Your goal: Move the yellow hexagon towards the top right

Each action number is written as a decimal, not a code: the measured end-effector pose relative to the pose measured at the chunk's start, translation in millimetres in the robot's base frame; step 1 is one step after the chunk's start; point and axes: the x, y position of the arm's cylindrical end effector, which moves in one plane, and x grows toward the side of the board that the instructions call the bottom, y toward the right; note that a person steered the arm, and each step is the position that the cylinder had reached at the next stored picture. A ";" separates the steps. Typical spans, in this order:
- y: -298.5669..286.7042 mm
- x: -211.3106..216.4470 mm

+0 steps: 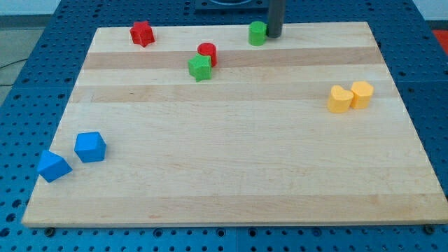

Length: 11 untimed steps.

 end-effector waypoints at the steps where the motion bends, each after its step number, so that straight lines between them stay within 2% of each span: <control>1: -12.8 0.0; 2: 25.5 0.0; 3: 37.0 0.0; 4: 104.7 2.5; 5: 189.0 33.6; 6: 220.6 137.9; 7: 203.4 213.7; 8: 150.7 214.1; 9: 118.4 176.6; 10: 116.4 136.8; 11: 118.7 124.1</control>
